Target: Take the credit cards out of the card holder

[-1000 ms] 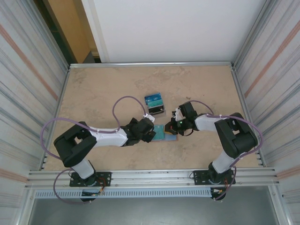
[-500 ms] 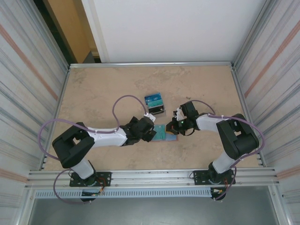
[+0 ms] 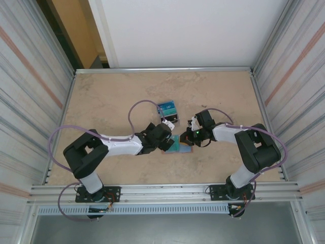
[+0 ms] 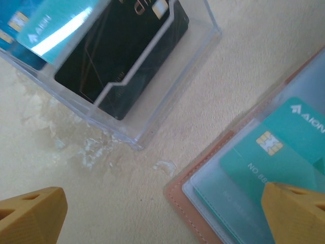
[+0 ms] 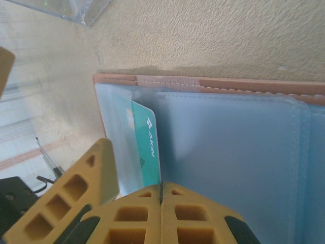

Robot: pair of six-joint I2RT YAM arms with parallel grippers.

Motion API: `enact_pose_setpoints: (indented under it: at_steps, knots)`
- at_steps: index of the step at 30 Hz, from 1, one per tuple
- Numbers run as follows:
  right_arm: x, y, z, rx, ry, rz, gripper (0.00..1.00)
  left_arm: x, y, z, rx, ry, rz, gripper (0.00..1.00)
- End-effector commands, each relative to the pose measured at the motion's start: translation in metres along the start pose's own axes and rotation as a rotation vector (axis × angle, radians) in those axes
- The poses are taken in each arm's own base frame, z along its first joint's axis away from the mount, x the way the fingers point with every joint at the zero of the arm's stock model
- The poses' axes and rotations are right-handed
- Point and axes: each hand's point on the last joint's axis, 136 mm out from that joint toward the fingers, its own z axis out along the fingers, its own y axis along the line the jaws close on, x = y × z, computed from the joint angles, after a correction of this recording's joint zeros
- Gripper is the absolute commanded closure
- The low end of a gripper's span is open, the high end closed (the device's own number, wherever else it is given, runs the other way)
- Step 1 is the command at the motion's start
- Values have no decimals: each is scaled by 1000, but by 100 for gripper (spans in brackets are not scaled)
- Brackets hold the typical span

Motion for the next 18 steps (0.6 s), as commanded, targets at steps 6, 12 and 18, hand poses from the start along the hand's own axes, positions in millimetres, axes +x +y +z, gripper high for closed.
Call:
enact_pose_setpoints:
  at_steps: [6, 12, 18]
  knots:
    - [-6, 3, -13, 1, -39, -18, 100, 2, 0, 7, -4, 22, 29, 1]
    - [-8, 3, -19, -14, -56, -10, 100, 8, -1, 7, -1, 39, 26, 1]
    - [-6, 16, -16, -95, -55, -6, 86, 11, -4, 8, 5, 49, 26, 1]
